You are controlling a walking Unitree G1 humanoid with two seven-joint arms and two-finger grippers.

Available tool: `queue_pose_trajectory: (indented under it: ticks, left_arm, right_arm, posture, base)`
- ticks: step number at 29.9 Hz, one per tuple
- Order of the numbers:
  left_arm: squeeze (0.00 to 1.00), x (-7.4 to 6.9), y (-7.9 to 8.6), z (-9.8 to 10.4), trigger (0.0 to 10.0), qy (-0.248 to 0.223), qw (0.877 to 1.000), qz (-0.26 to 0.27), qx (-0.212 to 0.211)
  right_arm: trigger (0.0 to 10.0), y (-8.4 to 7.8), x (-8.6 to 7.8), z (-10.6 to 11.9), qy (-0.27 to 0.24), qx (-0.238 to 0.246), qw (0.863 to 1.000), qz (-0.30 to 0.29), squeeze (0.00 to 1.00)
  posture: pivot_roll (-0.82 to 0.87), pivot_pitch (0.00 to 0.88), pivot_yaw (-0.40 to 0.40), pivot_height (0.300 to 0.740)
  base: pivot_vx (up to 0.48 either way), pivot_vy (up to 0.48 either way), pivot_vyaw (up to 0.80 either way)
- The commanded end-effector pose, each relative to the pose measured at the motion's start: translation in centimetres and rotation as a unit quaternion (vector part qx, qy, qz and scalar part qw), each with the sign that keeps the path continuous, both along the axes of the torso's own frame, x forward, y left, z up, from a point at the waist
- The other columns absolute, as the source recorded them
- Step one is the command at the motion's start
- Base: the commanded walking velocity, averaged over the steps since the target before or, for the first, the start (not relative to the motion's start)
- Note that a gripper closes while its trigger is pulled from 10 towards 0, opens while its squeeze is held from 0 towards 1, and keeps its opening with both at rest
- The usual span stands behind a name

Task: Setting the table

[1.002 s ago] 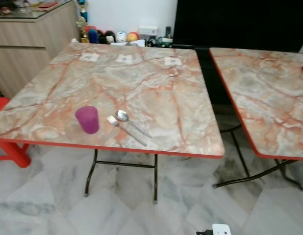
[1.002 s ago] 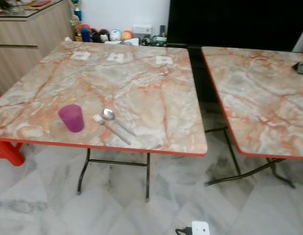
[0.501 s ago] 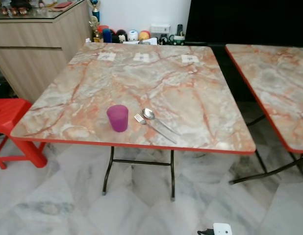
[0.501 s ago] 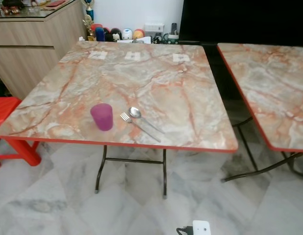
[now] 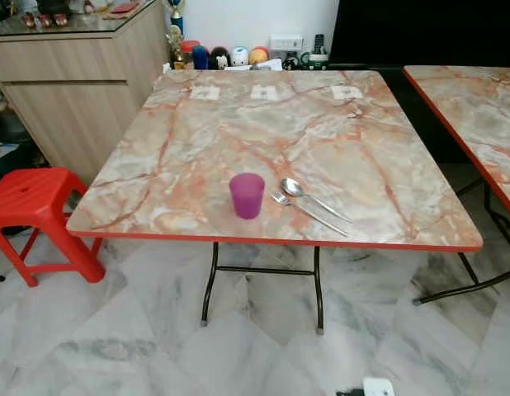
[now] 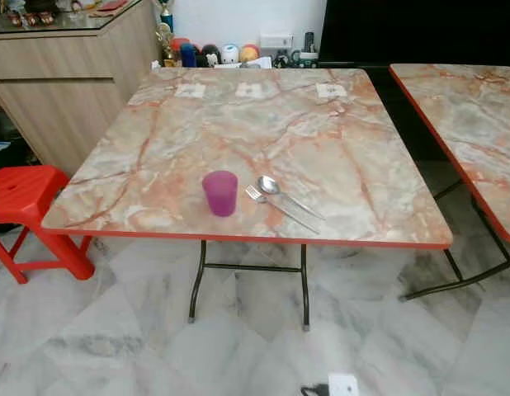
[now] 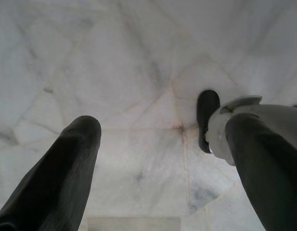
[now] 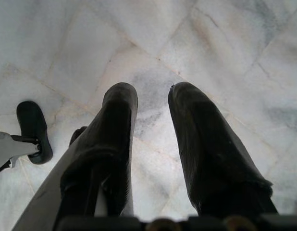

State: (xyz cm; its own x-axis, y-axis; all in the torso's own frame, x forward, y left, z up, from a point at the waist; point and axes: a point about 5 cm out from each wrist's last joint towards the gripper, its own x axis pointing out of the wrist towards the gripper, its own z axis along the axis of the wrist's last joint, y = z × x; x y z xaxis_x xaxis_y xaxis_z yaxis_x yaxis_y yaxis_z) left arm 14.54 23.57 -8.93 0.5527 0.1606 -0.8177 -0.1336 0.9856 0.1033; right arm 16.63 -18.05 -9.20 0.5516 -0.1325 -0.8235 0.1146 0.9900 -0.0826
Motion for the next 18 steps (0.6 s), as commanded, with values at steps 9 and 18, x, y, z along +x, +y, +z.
queue_pose_trajectory:
  ticks: [9, 18]
  left_arm:
    - [0.0, -0.7, -0.51, -0.39, 10.0, 0.013, 1.0, -0.008, -0.006]
    - [0.0, -0.88, -0.72, -0.5, 10.0, 0.015, 1.0, -0.011, -0.009]
  right_arm:
    - [10.0, -0.07, 0.1, 0.07, -0.005, 0.002, 1.0, -0.001, 0.0]
    - [10.0, -0.01, 0.25, 0.16, -0.013, 0.005, 1.0, 0.009, 0.0]
  posture:
    - [0.03, 0.091, -0.006, 0.74]
    - [0.03, 0.092, -0.005, 0.74]
  base:
    - [0.0, 0.0, 0.0]
    - [0.0, 0.0, 0.57]
